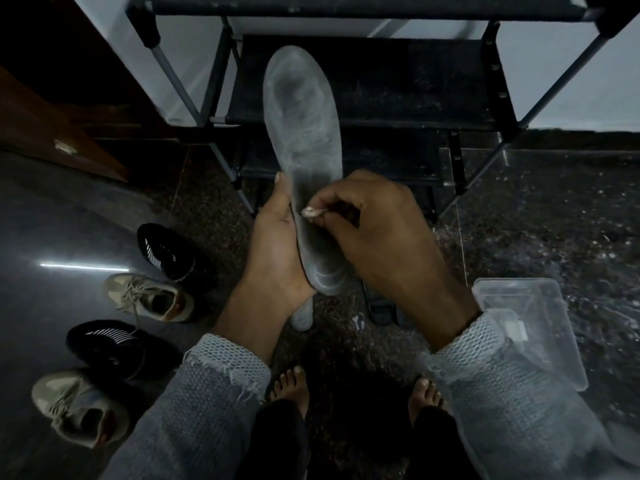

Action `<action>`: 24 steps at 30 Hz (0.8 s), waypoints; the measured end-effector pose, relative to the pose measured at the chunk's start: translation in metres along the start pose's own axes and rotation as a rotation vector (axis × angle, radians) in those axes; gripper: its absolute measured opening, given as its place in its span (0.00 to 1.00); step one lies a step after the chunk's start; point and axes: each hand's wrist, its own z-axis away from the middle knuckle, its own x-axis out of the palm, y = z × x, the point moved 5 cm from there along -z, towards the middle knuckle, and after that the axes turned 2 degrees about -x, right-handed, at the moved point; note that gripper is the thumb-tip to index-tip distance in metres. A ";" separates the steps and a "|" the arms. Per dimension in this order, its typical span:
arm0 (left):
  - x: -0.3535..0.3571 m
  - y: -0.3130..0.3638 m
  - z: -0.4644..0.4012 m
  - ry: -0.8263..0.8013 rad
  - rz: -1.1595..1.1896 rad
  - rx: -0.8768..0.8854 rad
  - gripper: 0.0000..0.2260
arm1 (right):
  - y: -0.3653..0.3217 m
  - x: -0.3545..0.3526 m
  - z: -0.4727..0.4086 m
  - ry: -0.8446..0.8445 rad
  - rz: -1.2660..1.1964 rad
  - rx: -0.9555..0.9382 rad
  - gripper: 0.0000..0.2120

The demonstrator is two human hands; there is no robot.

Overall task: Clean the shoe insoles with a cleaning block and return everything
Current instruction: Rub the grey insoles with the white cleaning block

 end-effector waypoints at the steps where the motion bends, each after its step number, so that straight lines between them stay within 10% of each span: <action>1: -0.001 0.000 0.000 0.002 0.002 -0.007 0.25 | -0.001 0.000 0.000 -0.034 0.008 0.004 0.05; 5: -0.006 0.005 0.000 0.018 0.037 -0.036 0.29 | -0.009 0.003 0.004 -0.354 -0.052 -0.027 0.07; 12: -0.001 0.003 0.003 -0.019 0.021 -0.050 0.29 | -0.003 0.002 0.001 -0.036 -0.052 -0.020 0.05; 18: -0.005 0.008 0.002 -0.006 0.028 -0.039 0.29 | -0.009 0.003 0.006 -0.448 -0.087 -0.046 0.07; 24: 0.000 0.000 0.002 -0.050 0.024 -0.072 0.31 | -0.005 0.004 0.002 -0.032 -0.044 -0.007 0.04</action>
